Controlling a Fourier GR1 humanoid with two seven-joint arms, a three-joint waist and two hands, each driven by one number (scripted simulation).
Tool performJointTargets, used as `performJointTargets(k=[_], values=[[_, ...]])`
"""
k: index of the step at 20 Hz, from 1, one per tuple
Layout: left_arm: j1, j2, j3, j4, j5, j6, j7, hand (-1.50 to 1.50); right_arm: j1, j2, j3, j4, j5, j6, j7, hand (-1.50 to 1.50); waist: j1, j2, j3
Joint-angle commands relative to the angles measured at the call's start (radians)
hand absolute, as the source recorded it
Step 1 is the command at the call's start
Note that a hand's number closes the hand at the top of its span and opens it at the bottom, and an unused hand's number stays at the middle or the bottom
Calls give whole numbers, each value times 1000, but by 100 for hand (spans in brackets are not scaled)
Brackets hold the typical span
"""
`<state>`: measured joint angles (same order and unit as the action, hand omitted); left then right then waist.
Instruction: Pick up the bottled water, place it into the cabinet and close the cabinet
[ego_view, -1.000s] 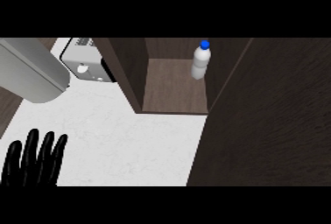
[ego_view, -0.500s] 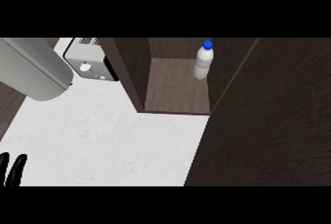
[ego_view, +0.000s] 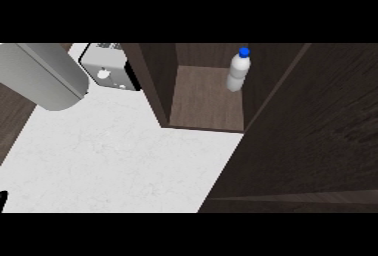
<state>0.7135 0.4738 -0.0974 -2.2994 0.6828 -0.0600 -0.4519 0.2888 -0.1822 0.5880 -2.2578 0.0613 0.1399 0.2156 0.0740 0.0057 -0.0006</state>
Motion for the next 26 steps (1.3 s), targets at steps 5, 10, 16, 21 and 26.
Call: performJointTargets(k=[5,10,16,21,26], values=[[145,22,143,-22,126,-156,-35,-150,-349,179,181,141,-79,-241,199,150,-20,-8,-2],[187,35,280,30,234,-261,-43,-150,-619,181,10,320,-268,-318,186,150,-23,-3,0],[227,20,364,23,305,-325,-13,-150,-786,182,-191,500,-463,-267,154,150,-40,-2,1],[264,-2,449,68,358,-422,1,-150,-916,182,-332,673,-500,-169,146,150,-42,-4,1],[266,-68,457,75,330,-459,10,-150,-994,114,-475,848,-579,-9,100,150,-46,-2,1]])
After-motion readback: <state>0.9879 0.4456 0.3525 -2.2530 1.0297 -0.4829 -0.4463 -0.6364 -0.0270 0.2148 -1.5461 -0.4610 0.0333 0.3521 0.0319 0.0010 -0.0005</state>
